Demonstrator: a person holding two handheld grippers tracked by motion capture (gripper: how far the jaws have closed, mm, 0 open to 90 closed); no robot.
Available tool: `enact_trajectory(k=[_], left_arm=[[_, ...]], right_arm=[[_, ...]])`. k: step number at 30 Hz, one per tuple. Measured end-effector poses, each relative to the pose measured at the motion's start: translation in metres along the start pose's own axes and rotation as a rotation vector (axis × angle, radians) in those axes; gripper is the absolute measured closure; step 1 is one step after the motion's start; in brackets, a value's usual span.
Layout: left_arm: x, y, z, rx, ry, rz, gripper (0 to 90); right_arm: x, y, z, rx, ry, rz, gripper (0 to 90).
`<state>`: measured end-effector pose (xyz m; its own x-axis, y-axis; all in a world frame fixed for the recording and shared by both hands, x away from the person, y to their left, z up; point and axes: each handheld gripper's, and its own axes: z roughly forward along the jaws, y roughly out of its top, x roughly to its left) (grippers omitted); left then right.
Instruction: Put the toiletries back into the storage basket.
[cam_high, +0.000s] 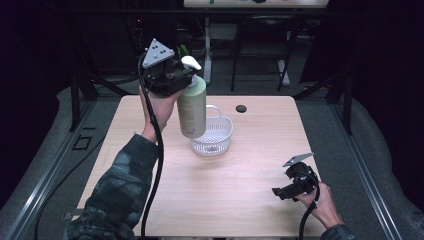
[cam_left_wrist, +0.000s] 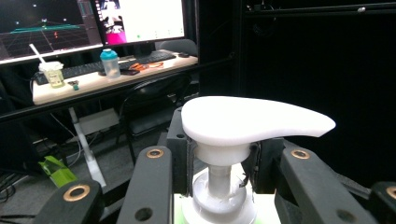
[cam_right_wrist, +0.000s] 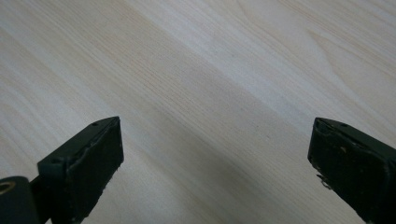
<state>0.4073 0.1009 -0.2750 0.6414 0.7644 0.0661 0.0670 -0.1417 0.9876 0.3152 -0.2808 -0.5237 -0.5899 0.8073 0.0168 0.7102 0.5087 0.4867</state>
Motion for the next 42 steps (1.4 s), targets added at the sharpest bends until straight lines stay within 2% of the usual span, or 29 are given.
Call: enact_trajectory(k=[18,27,42], left_arm=[[-0.008,0.009,0.022,-0.012,-0.022,0.008,67.2],[-0.009,0.006,0.034,-0.006,-0.03,0.0,67.1],[-0.006,-0.002,0.051,-0.005,-0.012,-0.015,67.2]], right_arm=[[0.001,0.0,0.0,-0.003,0.01,0.006,3.0],[0.001,0.0,-0.001,-0.002,0.005,-0.001,3.1],[0.001,0.0,0.0,-0.002,0.009,0.004,3.1]])
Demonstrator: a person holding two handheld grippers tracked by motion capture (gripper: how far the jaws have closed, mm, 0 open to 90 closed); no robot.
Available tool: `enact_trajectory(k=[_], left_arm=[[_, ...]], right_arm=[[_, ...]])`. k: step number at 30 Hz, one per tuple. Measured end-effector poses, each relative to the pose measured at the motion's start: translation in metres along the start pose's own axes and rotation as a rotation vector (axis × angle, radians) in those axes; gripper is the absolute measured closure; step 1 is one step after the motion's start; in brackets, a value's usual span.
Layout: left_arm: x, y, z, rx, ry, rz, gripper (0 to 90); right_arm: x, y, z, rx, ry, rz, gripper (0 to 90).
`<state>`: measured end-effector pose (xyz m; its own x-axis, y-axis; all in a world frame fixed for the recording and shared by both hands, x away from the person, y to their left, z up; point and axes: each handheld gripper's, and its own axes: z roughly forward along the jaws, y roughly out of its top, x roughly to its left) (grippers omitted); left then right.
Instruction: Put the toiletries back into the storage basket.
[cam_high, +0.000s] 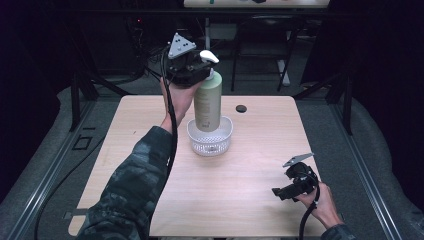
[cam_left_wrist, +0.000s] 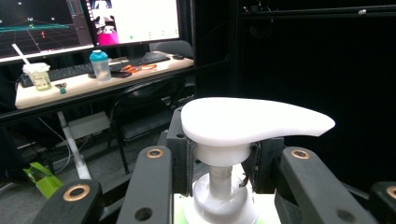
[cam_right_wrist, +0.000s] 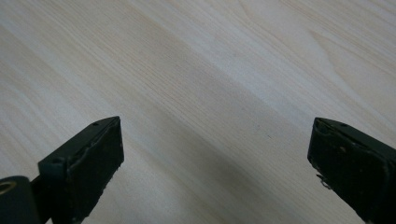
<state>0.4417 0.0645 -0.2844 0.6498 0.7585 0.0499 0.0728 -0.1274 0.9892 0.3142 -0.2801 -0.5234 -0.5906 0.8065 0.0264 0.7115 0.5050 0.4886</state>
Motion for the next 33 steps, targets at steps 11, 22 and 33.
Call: enact_trajectory(k=[11,22,33], left_arm=[[0.003,-0.014,0.009,0.013,0.011,-0.016,67.2],[0.007,-0.034,0.022,0.033,0.023,-0.043,67.2],[0.013,-0.052,0.03,0.055,0.041,-0.048,67.2]], right_arm=[[0.0,0.0,0.0,0.0,-0.001,-0.004,3.1],[0.0,0.0,0.0,-0.001,-0.004,-0.009,3.2],[0.0,0.0,0.0,-0.001,0.002,-0.008,3.2]])
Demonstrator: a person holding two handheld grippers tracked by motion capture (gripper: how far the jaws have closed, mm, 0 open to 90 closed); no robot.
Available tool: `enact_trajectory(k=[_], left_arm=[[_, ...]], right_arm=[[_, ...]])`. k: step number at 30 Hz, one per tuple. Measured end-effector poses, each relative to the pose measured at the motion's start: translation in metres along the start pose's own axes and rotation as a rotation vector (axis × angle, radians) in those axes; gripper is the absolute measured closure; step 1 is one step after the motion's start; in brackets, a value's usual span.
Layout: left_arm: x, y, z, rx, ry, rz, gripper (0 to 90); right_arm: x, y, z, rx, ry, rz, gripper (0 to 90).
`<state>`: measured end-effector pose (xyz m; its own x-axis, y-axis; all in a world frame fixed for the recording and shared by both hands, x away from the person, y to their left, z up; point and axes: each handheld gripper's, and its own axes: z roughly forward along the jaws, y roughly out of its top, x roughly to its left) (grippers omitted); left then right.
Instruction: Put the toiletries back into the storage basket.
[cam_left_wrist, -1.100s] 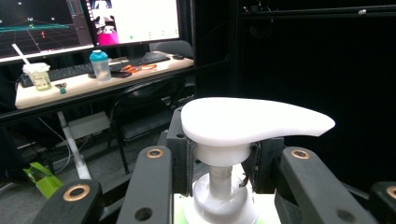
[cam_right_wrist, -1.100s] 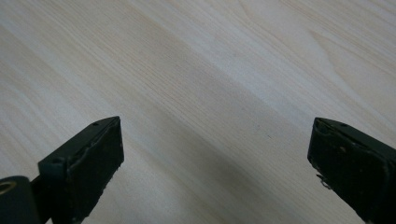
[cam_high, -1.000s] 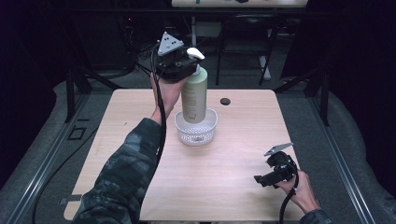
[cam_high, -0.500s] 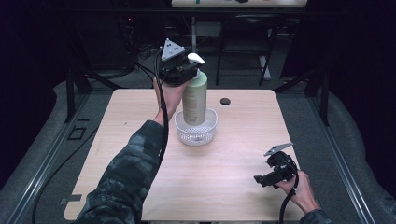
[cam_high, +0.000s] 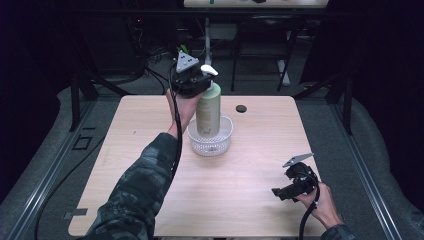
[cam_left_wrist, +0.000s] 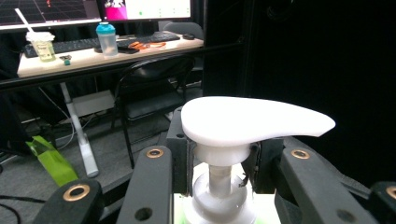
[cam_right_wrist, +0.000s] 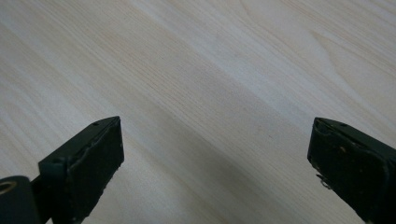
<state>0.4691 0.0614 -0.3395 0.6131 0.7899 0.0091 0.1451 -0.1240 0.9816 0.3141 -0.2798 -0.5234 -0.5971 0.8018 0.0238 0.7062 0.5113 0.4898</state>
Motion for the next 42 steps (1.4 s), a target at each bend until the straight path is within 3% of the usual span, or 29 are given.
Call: enact_trajectory(k=[42], left_arm=[[-0.001,-0.041,0.012,0.022,-0.005,0.006,67.2]], right_arm=[[0.001,0.0,0.0,0.003,-0.005,-0.003,3.4]])
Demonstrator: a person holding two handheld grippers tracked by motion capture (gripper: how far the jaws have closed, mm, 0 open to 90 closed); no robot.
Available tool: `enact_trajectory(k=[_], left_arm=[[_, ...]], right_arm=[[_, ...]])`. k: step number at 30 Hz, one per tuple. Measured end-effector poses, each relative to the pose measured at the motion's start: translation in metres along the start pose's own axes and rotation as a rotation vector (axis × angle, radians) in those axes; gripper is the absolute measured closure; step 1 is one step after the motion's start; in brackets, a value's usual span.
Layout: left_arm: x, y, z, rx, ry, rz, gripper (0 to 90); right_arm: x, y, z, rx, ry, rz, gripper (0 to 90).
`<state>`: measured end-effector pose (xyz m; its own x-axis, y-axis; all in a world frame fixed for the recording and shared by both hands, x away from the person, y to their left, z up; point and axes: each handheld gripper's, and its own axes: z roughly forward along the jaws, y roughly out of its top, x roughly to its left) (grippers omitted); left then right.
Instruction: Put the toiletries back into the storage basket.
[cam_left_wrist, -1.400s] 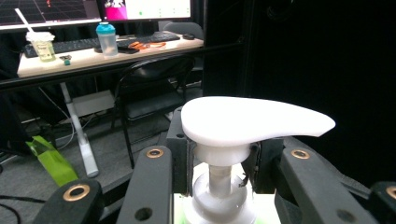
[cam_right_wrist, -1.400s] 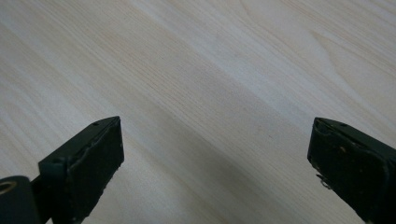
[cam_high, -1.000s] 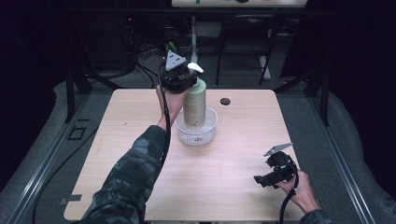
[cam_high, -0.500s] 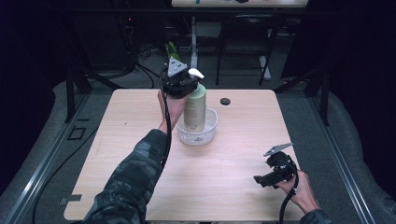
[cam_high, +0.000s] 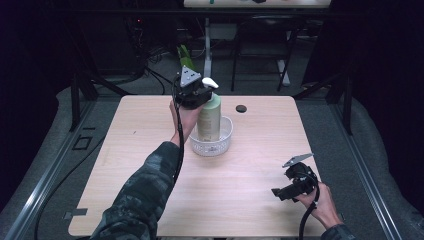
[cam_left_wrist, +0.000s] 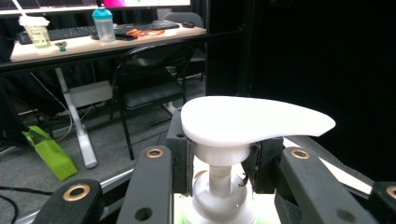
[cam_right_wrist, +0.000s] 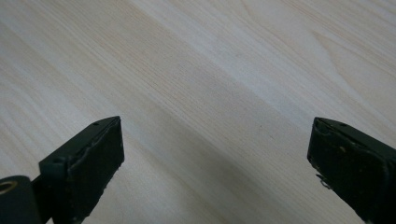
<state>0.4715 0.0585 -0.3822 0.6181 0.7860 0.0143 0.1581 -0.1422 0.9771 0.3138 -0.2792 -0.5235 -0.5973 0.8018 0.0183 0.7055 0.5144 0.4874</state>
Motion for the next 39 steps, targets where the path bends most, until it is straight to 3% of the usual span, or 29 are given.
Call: enact_trajectory(k=[39], left_arm=[[0.0,-0.021,0.011,0.042,0.011,-0.001,67.2]], right_arm=[[0.0,0.0,-0.001,-0.004,0.003,-0.003,3.6]])
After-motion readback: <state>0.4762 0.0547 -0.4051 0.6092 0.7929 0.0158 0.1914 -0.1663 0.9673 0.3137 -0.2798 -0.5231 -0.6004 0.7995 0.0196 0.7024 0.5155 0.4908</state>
